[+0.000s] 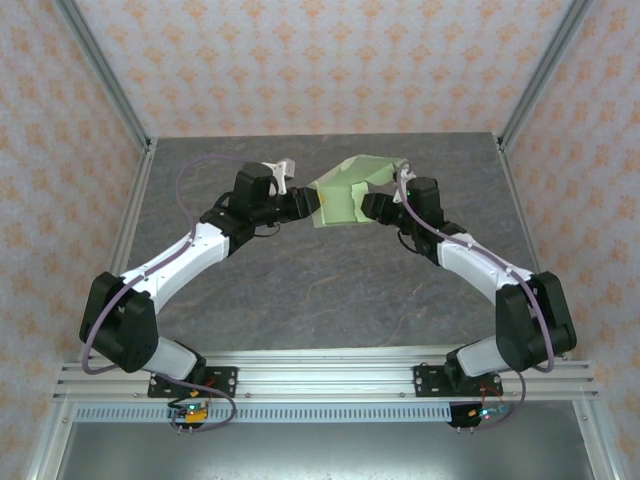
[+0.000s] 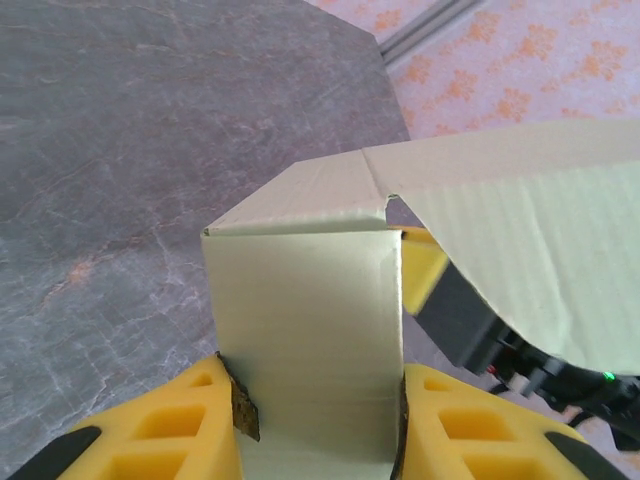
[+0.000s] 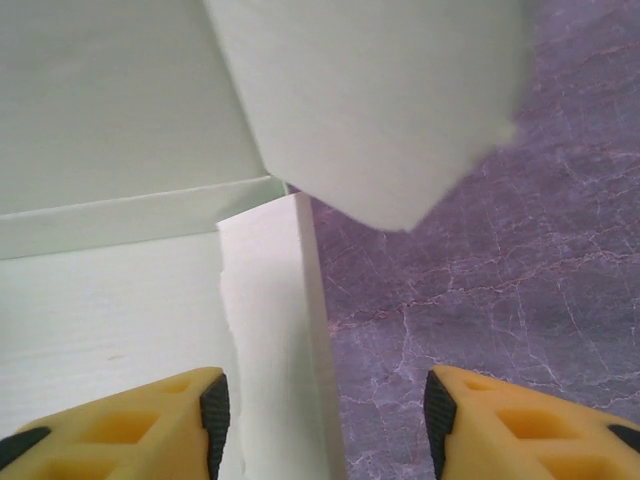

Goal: Fold the paper box

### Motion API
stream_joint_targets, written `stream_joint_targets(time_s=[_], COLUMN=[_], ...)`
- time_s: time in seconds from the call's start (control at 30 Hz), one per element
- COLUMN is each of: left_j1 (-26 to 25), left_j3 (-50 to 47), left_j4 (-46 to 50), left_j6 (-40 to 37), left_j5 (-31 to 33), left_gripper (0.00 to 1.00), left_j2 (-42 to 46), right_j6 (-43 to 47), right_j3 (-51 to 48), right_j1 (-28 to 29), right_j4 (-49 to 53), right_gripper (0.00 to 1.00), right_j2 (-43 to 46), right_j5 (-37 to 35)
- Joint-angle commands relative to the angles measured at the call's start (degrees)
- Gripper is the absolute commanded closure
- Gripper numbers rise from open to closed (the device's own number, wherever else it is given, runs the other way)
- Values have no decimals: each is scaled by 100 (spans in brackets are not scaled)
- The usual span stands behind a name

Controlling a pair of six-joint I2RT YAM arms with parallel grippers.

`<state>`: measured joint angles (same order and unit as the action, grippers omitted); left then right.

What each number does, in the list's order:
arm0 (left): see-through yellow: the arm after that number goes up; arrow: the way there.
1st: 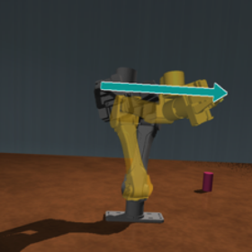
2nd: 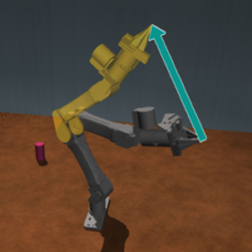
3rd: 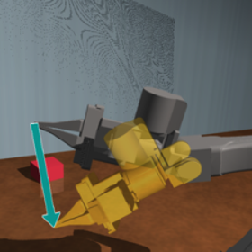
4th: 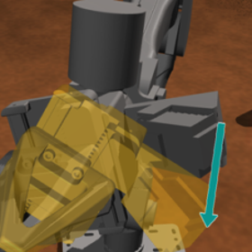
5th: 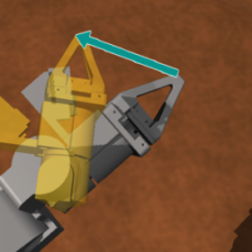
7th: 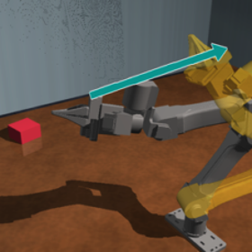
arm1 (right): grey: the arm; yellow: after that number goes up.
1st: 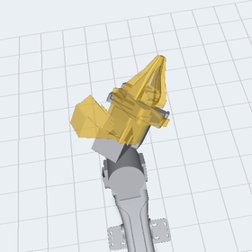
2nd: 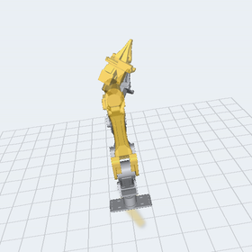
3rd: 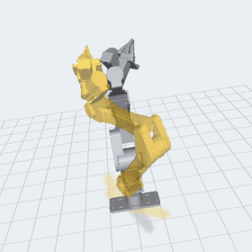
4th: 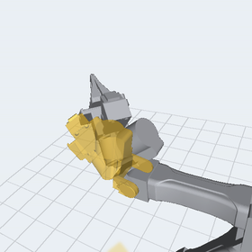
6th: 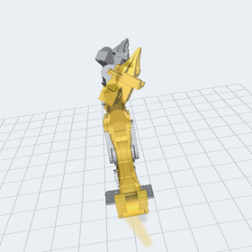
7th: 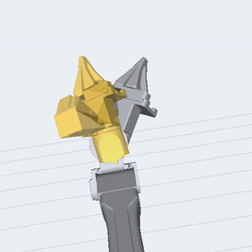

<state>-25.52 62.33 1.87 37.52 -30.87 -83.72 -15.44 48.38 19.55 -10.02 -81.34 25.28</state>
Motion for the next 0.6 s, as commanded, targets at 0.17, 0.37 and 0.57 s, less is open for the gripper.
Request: stream_joint_targets(time_s=[0.17, 0.37, 0.57], left_j1=[-13, -18, -28], left_j3=[8, -18, -5], left_j4=[-299, -538, -619], left_j6=[349, 598, 568], left_j5=[151, -111, -406], left_gripper=[78, 78, 79], left_j2=[-12, -21, -72], right_j6=[139, -25, -179], right_j3=[-259, 2, 410], right_j1=[-22, -26, -22], right_j4=[-252, -399, -491], right_gripper=[47, 49, 50], right_j2=[399, -6, -504], right_j5=[-211, 201, 274])
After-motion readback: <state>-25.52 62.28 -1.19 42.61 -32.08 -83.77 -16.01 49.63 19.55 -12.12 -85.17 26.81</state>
